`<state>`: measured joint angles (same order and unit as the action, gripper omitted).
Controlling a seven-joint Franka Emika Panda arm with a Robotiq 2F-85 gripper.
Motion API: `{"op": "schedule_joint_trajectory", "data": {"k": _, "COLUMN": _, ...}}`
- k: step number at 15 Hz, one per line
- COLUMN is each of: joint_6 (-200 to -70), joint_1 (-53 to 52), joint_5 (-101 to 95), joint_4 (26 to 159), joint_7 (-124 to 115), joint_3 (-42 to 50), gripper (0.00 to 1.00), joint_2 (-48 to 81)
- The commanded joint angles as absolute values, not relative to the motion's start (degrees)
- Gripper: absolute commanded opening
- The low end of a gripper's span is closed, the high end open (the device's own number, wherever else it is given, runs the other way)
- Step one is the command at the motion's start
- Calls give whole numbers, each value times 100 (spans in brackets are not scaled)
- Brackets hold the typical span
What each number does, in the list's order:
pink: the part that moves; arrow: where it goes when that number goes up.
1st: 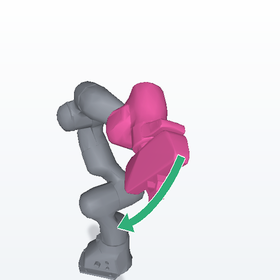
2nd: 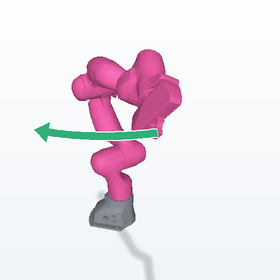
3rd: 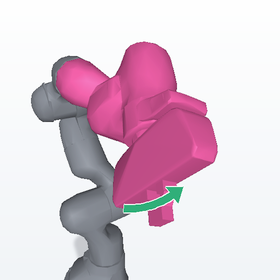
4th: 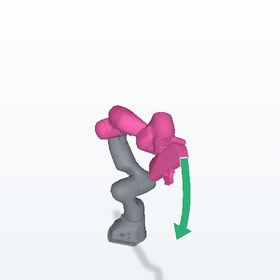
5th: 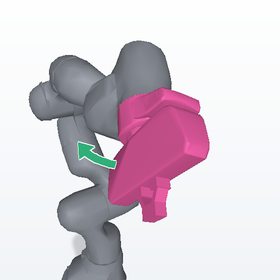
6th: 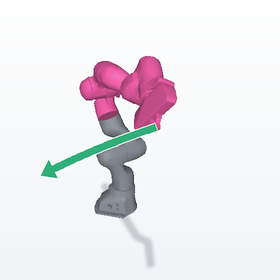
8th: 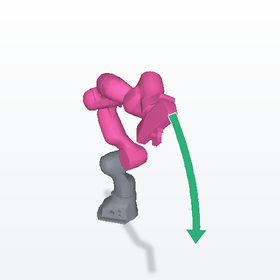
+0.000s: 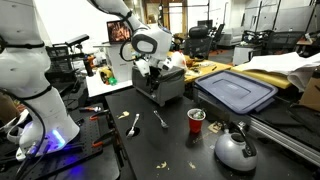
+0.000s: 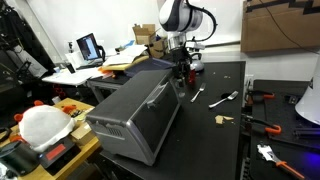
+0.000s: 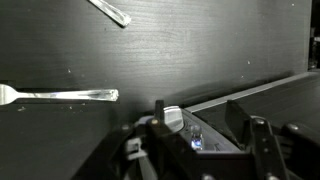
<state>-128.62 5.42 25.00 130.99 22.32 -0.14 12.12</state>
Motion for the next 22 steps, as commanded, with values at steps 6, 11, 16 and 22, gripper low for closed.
{"op": "schedule_joint_trajectory", "data": {"k": 6, "joint_6": -13239, "joint_1": 614, "joint_5": 2974, "joint_4": 13062, "joint_7": 2514, "joint_3": -109, "gripper": 1, "joint_2": 1233}}
{"op": "schedule_joint_trajectory", "data": {"k": 11, "joint_6": -13121, "joint_1": 743, "joint_5": 3384, "joint_4": 13050, "joint_7": 2754, "joint_3": -153, "gripper": 3, "joint_2": 1298}}
{"op": "schedule_joint_trajectory", "data": {"k": 16, "joint_6": -12720, "joint_1": 992, "joint_5": 4529, "joint_4": 13018, "joint_7": 3581, "joint_3": -157, "gripper": 3, "joint_2": 1492}}
{"op": "schedule_joint_trajectory", "data": {"k": 22, "joint_6": -12309, "joint_1": 1143, "joint_5": 5285, "joint_4": 12983, "joint_7": 4224, "joint_3": -27, "gripper": 3, "joint_2": 1658}}
